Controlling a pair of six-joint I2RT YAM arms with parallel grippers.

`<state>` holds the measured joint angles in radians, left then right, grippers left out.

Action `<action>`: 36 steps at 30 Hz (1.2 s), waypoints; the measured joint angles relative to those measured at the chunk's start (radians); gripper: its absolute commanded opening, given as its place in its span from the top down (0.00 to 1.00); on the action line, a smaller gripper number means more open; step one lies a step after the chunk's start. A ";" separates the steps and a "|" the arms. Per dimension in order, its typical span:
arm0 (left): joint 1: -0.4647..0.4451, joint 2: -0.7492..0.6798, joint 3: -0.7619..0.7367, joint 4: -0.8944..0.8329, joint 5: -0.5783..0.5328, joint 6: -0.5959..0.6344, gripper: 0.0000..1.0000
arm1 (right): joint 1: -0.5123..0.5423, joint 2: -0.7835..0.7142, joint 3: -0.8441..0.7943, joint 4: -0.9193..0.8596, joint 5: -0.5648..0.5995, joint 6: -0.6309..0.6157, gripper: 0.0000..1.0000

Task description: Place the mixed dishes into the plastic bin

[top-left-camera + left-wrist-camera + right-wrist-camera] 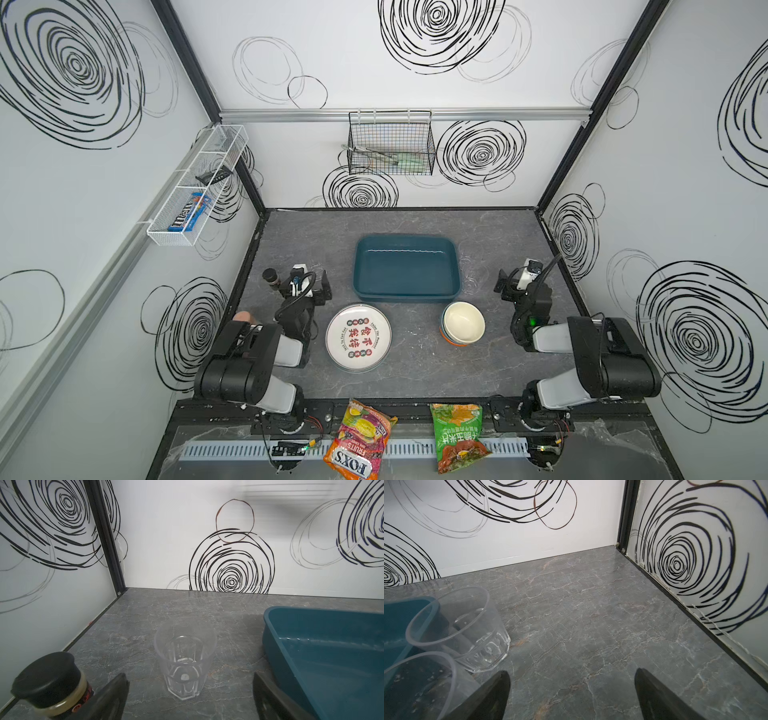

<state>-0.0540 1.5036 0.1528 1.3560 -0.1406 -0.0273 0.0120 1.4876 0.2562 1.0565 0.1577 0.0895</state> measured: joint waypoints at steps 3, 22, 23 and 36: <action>0.000 0.000 0.001 -0.001 0.000 0.000 0.04 | 0.000 0.000 0.000 0.000 0.000 0.000 0.03; 0.000 0.000 0.003 -0.009 0.000 0.000 0.04 | 0.000 0.000 0.000 0.000 0.000 0.000 0.03; 0.000 0.000 0.003 -0.009 0.000 0.000 0.04 | 0.000 0.000 0.000 0.000 0.000 0.000 0.03; 0.000 -0.008 0.005 -0.027 -0.019 -0.006 0.04 | 0.001 -0.014 0.000 -0.013 0.004 0.002 0.03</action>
<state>-0.0544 1.4952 0.1574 1.3285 -0.1600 -0.0330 0.0132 1.4734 0.2565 1.0435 0.1619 0.0910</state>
